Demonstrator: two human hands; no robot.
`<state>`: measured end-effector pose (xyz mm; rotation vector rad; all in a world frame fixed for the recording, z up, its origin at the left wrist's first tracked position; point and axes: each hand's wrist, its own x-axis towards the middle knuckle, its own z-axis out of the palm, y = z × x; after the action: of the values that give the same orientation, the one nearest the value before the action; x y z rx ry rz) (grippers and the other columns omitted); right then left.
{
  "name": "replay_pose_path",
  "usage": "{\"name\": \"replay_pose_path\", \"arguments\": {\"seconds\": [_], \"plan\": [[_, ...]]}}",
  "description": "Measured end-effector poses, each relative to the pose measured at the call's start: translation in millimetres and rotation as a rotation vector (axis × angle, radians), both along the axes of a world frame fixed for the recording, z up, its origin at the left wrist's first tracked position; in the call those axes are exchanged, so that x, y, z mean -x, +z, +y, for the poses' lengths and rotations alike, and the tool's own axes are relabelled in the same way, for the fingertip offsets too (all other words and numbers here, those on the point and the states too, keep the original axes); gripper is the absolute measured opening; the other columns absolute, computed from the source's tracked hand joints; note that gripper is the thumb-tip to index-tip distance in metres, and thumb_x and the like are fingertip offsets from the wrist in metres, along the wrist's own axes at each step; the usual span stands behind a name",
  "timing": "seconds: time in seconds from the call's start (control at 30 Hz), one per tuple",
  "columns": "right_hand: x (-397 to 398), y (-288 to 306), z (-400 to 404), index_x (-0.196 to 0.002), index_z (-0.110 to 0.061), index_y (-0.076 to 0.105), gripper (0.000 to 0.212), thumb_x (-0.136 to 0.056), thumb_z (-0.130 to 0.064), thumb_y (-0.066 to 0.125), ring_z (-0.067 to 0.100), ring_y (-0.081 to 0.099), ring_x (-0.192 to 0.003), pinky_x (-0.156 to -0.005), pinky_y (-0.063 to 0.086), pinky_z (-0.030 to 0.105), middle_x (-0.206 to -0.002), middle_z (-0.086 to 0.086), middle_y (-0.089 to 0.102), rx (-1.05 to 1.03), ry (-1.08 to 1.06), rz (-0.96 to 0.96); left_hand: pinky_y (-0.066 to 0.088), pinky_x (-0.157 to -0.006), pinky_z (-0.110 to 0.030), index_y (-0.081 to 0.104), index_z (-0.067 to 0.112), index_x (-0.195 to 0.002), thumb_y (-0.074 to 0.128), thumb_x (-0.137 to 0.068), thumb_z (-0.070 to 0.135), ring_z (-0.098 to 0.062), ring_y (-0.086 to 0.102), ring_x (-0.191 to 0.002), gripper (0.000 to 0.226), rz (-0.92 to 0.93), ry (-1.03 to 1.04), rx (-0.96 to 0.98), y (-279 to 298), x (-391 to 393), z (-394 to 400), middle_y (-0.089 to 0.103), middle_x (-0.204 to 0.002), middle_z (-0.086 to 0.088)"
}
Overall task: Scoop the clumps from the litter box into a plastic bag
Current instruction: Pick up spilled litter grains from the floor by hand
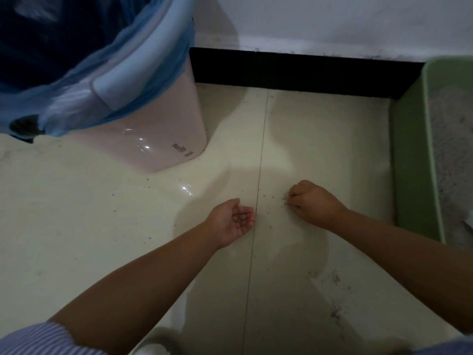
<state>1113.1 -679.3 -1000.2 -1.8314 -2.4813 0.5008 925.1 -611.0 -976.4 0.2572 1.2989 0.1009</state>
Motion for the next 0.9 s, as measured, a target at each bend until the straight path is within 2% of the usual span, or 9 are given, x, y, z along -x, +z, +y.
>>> {"name": "replay_pose_path", "arguments": {"seconds": [0.17, 0.27, 0.47, 0.53, 0.6, 0.63, 0.73, 0.83, 0.9], "plan": [[-3, -7, -12, -0.053, -0.009, 0.070, 0.028, -0.070, -0.018, 0.050, 0.021, 0.059, -0.045, -0.046, 0.047, 0.014, -0.058, 0.003, 0.065, 0.071, -0.018, 0.006, 0.050, -0.051, -0.022, 0.055, -0.002, -0.077, 0.032, -0.101, 0.026, -0.018, 0.053, -0.067, 0.044, -0.032, 0.002, 0.012, -2, -3, 1, 0.054, -0.076, -0.013], [-1, -1, -12, -0.052, -0.007, 0.069, 0.004, -0.053, -0.009, 0.066, 0.021, 0.058, -0.042, -0.039, 0.044, 0.012, -0.052, 0.005, 0.063, 0.038, -0.057, -0.027, 0.049, -0.046, -0.019, 0.055, -0.001, -0.077, 0.031, -0.101, 0.027, -0.017, 0.052, -0.065, 0.044, -0.028, -0.027, 0.011, -2, -4, 2, 0.053, -0.075, -0.012], [1, -10, -3, -0.041, -0.014, 0.062, 0.038, -0.016, -0.005, 0.089, 0.017, 0.059, -0.037, -0.033, 0.040, 0.011, -0.046, 0.002, 0.059, 0.134, -0.079, -0.096, 0.048, -0.051, -0.021, 0.054, 0.000, -0.076, 0.029, -0.102, 0.028, -0.017, 0.052, -0.065, 0.046, -0.004, -0.024, -0.011, -3, -8, 4, 0.053, -0.074, -0.011], [9, 2, 4, -0.063, -0.004, 0.070, 0.022, -0.046, -0.004, 0.085, 0.024, 0.068, -0.061, -0.051, 0.050, 0.018, -0.068, 0.014, 0.067, 0.205, -0.085, -0.144, 0.048, -0.054, -0.023, 0.054, -0.001, -0.076, 0.029, -0.102, 0.028, -0.018, 0.052, -0.066, 0.046, -0.003, -0.002, -0.018, -2, -8, 4, 0.053, -0.074, -0.012], [10, 2, 7, -0.101, 0.002, 0.066, 0.020, -0.086, -0.006, 0.055, 0.025, 0.062, -0.101, -0.081, 0.047, 0.025, -0.108, 0.018, 0.063, 0.250, -0.192, -0.131, 0.045, -0.060, -0.024, 0.054, -0.002, -0.076, 0.030, -0.102, 0.028, -0.019, 0.052, -0.067, 0.047, -0.004, 0.036, -0.023, -1, -8, 5, 0.053, -0.075, -0.013], [11, 4, 6, -0.107, -0.001, 0.062, 0.026, -0.092, -0.009, 0.044, 0.024, 0.058, -0.107, -0.085, 0.043, 0.026, -0.116, 0.016, 0.060, 0.306, -0.255, -0.109, 0.045, -0.061, -0.025, 0.054, -0.003, -0.076, 0.030, -0.102, 0.028, -0.020, 0.052, -0.068, 0.047, -0.001, 0.050, -0.025, -1, -8, 6, 0.053, -0.075, -0.014], [14, 8, -2, -0.096, -0.004, 0.062, 0.025, -0.094, -0.015, 0.040, 0.025, 0.057, -0.102, -0.082, 0.040, 0.027, -0.110, 0.016, 0.060, 0.325, -0.423, -0.085, 0.045, -0.062, -0.025, 0.054, -0.004, -0.076, 0.030, -0.102, 0.028, -0.021, 0.052, -0.068, 0.048, 0.002, 0.075, -0.036, 1, -7, 7, 0.052, -0.076, -0.015], [11, 14, -3, -0.059, -0.014, 0.049, 0.028, -0.087, -0.011, 0.049, 0.024, 0.056, -0.084, -0.062, 0.034, 0.022, -0.090, 0.017, 0.061, 0.313, -0.663, 0.032, 0.044, -0.062, -0.026, 0.054, -0.004, -0.076, 0.029, -0.102, 0.028, -0.021, 0.051, -0.068, 0.048, 0.005, 0.090, -0.047, 4, -5, 9, 0.052, -0.075, -0.015], [7, 16, 1, -0.064, -0.006, 0.062, 0.021, -0.083, -0.005, 0.054, 0.017, 0.050, -0.074, -0.050, 0.028, 0.015, -0.078, 0.012, 0.059, 0.191, -0.866, 0.219, 0.044, -0.063, -0.026, 0.054, -0.004, -0.076, 0.029, -0.102, 0.028, -0.022, 0.051, -0.068, 0.049, 0.005, 0.092, -0.055, 6, -6, 10, 0.052, -0.076, -0.015]]}}
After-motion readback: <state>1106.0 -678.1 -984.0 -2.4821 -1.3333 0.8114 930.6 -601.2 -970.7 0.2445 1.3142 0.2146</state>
